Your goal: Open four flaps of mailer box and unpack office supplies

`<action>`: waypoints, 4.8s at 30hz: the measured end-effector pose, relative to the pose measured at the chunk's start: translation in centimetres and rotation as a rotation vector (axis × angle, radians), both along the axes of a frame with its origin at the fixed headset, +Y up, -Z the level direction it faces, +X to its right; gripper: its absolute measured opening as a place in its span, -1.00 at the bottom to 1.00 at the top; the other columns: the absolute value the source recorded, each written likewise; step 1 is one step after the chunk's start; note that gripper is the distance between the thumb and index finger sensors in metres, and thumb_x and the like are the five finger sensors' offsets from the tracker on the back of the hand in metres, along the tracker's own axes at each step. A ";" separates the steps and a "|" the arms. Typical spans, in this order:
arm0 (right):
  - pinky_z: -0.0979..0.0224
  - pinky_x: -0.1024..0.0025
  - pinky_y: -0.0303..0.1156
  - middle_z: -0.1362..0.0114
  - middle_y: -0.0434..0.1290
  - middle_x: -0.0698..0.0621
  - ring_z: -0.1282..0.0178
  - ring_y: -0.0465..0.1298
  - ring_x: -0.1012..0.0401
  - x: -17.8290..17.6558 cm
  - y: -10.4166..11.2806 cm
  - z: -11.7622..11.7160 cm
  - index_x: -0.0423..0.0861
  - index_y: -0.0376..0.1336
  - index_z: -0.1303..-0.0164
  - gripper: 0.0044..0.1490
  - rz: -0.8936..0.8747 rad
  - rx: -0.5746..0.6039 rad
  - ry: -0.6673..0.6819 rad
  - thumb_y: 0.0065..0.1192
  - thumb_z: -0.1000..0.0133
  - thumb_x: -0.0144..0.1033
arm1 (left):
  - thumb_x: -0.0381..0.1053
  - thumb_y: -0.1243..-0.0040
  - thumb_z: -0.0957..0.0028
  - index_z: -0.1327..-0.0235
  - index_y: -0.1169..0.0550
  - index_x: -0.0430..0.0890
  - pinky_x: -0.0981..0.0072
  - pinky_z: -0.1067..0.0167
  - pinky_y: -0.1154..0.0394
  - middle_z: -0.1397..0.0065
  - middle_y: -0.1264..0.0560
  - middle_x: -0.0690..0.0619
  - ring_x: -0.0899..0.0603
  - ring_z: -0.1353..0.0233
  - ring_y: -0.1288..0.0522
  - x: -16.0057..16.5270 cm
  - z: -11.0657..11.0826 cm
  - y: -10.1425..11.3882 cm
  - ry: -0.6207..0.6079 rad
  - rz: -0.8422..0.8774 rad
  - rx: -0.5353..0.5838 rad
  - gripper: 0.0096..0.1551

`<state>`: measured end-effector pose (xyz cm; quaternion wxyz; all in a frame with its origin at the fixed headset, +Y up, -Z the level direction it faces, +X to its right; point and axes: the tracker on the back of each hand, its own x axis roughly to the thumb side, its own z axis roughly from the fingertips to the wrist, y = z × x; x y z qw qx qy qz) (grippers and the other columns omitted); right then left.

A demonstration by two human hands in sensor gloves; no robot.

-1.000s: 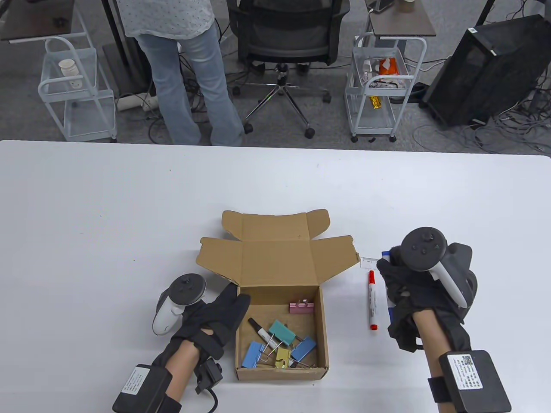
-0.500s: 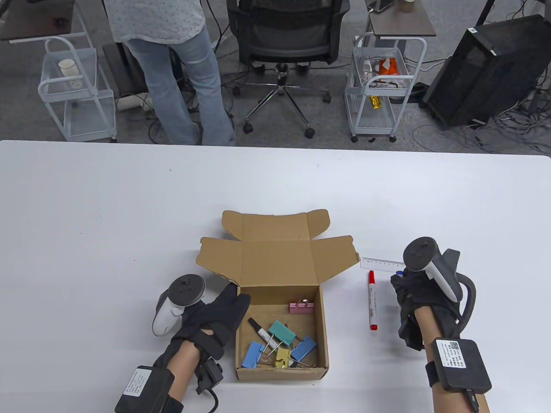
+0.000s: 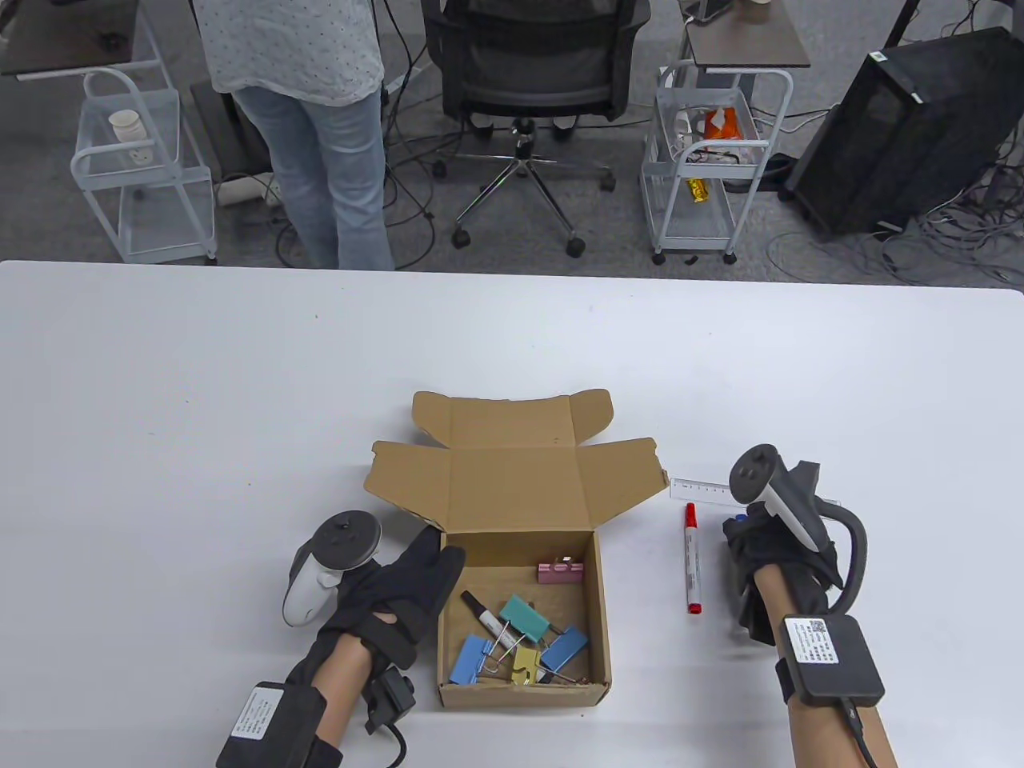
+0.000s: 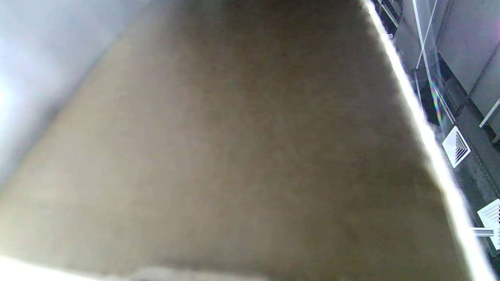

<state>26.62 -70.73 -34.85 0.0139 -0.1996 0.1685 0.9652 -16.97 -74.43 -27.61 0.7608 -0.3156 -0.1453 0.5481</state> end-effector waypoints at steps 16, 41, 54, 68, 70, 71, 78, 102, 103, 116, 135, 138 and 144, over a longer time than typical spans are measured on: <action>-0.37 -0.11 0.55 -0.10 0.69 0.06 -0.19 0.68 -0.03 -0.7 -0.1 -0.6 -0.15 0.39 -0.36 -0.35 0.064 0.000 0.012 0.33 -0.22 0.05 | 0.30 0.29 -0.31 -0.70 0.23 -0.13 -0.27 -0.59 0.05 -0.79 0.19 -0.26 -0.45 -0.77 0.24 0.0 0.0 0.0 0.003 -0.002 0.000 -0.08; -0.59 -0.42 0.12 -0.82 0.01 -0.32 -0.69 0.06 -0.42 -7.7 10.6 5.5 -0.19 -0.07 -0.74 -0.03 -0.003 0.319 0.300 0.15 -0.29 0.07 | 0.30 0.29 -0.31 -0.70 0.23 -0.13 -0.28 -0.59 0.05 -0.79 0.19 -0.27 -0.46 -0.77 0.24 0.0 0.0 0.0 -0.010 -0.006 0.002 -0.08; -0.61 -0.37 0.10 -0.83 -0.01 -0.33 -0.70 0.05 -0.39 -15.4 13.2 10.2 -0.20 -0.09 -0.75 -0.01 -0.002 0.354 0.543 0.16 -0.29 0.08 | 0.30 0.30 -0.31 -0.70 0.24 -0.14 -0.27 -0.59 0.06 -0.79 0.21 -0.27 -0.46 -0.76 0.26 0.0 -0.2 0.0 -0.028 0.001 0.000 -0.07; -0.60 -0.26 0.23 -0.79 0.11 -0.32 -0.68 0.19 -0.33 -23.7 12.4 10.9 -0.24 0.00 -0.72 -0.05 0.037 0.205 0.683 0.19 -0.29 0.07 | 0.29 0.31 -0.31 -0.69 0.25 -0.15 -0.27 -0.59 0.07 -0.79 0.22 -0.28 -0.46 -0.76 0.27 0.1 -0.2 0.0 -0.034 0.010 -0.001 -0.07; -0.59 -0.24 0.26 -0.78 0.14 -0.32 -0.66 0.23 -0.32 -24.6 12.0 10.7 -0.23 0.02 -0.71 -0.06 0.041 0.185 0.692 0.20 -0.28 0.07 | 0.29 0.31 -0.31 -0.69 0.25 -0.15 -0.27 -0.59 0.07 -0.79 0.22 -0.28 -0.46 -0.76 0.27 0.1 -0.2 0.1 -0.035 0.009 -0.001 -0.07; -0.59 -0.22 0.28 -0.77 0.16 -0.30 -0.66 0.25 -0.30 -25.1 11.7 10.5 -0.23 0.03 -0.70 -0.07 0.047 0.167 0.695 0.21 -0.28 0.07 | 0.29 0.31 -0.31 -0.69 0.25 -0.15 -0.27 -0.59 0.07 -0.79 0.22 -0.28 -0.46 -0.76 0.27 0.1 -0.2 0.1 -0.036 0.009 -0.001 -0.07; -0.53 -0.11 0.43 -0.69 0.32 -0.25 -0.57 0.43 -0.22 -27.0 9.2 8.9 -0.19 0.14 -0.64 -0.15 0.060 0.025 0.685 0.26 -0.27 0.04 | 0.30 0.31 -0.31 -0.69 0.25 -0.15 -0.27 -0.60 0.08 -0.79 0.22 -0.28 -0.46 -0.76 0.28 0.1 -0.2 0.0 -0.039 0.012 -0.003 -0.07; -0.47 -0.06 0.50 -0.52 0.49 -0.09 -0.40 0.57 -0.04 -30.6 2.6 6.7 -0.11 0.25 -0.55 -0.21 0.011 -0.255 0.714 0.34 -0.23 0.11 | 0.29 0.31 -0.32 -0.69 0.25 -0.15 -0.27 -0.60 0.07 -0.79 0.22 -0.28 -0.46 -0.76 0.27 0.1 -0.1 0.1 -0.031 0.011 -0.002 -0.08; -0.48 -0.08 0.48 -0.52 0.48 -0.08 -0.41 0.56 -0.04 -30.6 2.5 6.6 -0.09 0.25 -0.55 -0.22 0.012 -0.263 0.710 0.34 -0.23 0.12 | 0.29 0.31 -0.32 -0.69 0.25 -0.15 -0.27 -0.60 0.07 -0.79 0.22 -0.28 -0.46 -0.76 0.27 0.1 -0.1 0.1 -0.032 0.009 -0.002 -0.08; -0.49 -0.13 0.42 -0.41 0.50 0.00 -0.35 0.52 -0.02 -31.8 0.6 6.1 0.00 0.27 -0.46 -0.41 0.121 -0.408 0.710 0.31 -0.33 0.07 | 0.29 0.32 -0.32 -0.69 0.25 -0.15 -0.27 -0.60 0.07 -0.79 0.22 -0.28 -0.46 -0.76 0.27 0.0 -0.1 0.0 -0.026 0.003 0.000 -0.08; -0.51 -0.13 0.46 -0.42 0.58 0.01 -0.38 0.58 -0.02 -30.9 1.5 6.4 0.02 0.35 -0.38 -0.46 0.082 -0.342 0.659 0.35 -0.29 0.07 | 0.29 0.33 -0.31 -0.69 0.25 -0.15 -0.27 -0.59 0.06 -0.79 0.21 -0.28 -0.46 -0.76 0.26 0.1 0.0 0.0 -0.027 0.000 0.003 -0.07; -0.46 -0.13 0.51 -0.43 0.60 -0.02 -0.36 0.61 -0.04 -29.9 2.7 6.6 0.01 0.36 -0.36 -0.47 0.013 -0.260 0.629 0.34 -0.27 0.04 | 0.30 0.33 -0.31 -0.69 0.25 -0.15 -0.27 -0.60 0.06 -0.79 0.21 -0.28 -0.46 -0.76 0.26 0.1 -0.1 0.0 -0.029 -0.001 0.003 -0.07; -0.35 -0.08 0.62 -0.35 0.67 -0.04 -0.25 0.71 -0.02 -27.4 5.4 6.9 -0.03 0.36 -0.35 -0.45 -0.133 -0.123 0.594 0.34 -0.24 0.00 | 0.30 0.32 -0.31 -0.69 0.25 -0.15 -0.27 -0.59 0.06 -0.79 0.21 -0.28 -0.47 -0.76 0.26 0.1 -0.1 0.0 -0.029 -0.003 0.003 -0.07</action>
